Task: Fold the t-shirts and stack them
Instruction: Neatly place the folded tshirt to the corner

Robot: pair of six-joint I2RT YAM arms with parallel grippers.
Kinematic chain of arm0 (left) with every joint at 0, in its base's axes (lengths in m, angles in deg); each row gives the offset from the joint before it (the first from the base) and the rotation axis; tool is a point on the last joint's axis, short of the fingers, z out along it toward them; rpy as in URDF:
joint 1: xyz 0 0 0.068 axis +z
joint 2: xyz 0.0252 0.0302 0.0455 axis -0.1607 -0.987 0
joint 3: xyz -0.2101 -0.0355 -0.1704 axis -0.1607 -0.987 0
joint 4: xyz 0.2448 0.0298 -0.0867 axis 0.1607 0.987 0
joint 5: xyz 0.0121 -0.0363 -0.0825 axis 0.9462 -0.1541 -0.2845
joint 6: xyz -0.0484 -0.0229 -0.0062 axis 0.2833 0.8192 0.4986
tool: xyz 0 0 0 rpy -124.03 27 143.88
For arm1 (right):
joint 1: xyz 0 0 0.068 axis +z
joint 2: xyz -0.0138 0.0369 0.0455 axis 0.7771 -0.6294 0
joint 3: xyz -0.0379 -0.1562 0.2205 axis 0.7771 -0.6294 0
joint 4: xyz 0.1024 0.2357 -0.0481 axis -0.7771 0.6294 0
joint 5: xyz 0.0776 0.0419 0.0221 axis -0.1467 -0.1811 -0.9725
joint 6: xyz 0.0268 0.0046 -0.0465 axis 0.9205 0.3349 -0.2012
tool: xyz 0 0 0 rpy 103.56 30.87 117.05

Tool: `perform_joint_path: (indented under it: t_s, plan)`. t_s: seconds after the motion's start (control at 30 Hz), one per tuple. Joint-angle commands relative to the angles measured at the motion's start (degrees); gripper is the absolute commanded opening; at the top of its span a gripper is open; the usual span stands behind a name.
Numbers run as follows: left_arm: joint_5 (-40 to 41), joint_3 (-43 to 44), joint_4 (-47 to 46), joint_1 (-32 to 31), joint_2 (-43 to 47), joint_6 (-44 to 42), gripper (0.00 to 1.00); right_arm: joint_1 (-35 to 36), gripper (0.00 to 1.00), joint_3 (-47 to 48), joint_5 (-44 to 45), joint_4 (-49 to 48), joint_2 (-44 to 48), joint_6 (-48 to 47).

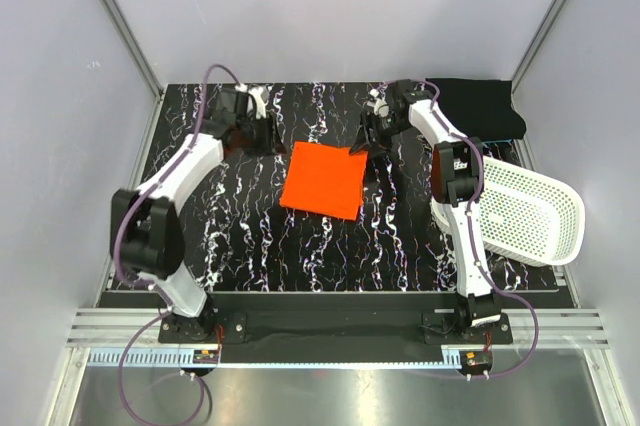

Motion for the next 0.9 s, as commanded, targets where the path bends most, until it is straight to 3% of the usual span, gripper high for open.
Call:
perform_joint_path:
  t_s: [0.0,0.17,0.27,0.43,0.57,0.7,0.87]
  plan:
    - [-0.7,-0.5,-0.5,0.4,8.2,-2.5,0.45,1.2,0.65,-1.7,5.5,2.5,-0.8,-1.8]
    - [-0.3,-3.1,-0.4,0.4,13.3,-3.6,0.46,2.5,0.61,-3.7,8.9,0.9,0.0,-1.0]
    - [-1.6,-4.5,-0.3,0.4,15.3,-3.1,0.46,3.9,0.51,-4.4,11.9,-0.4,0.1,-1.0]
    - [-4.5,-8.7,-3.2,-0.3,20.1,-2.1,0.46,4.6,0.29,-6.4,13.1,-4.2,1.2,1.2]
    - [-3.7,-10.1,-4.4,-0.5,20.8,-2.1,0.46,5.8,0.0,-5.7,14.6,-6.8,4.4,2.6]
    - [-6.2,-10.1,-4.5,-0.5,19.9,-1.5,0.46,7.9,0.0,-5.6,18.9,-6.8,9.6,1.8]
    - [-8.7,-9.4,-4.7,-0.1,19.1,-0.8,0.46,9.0,0.0,-9.5,31.7,-7.4,17.8,6.2]
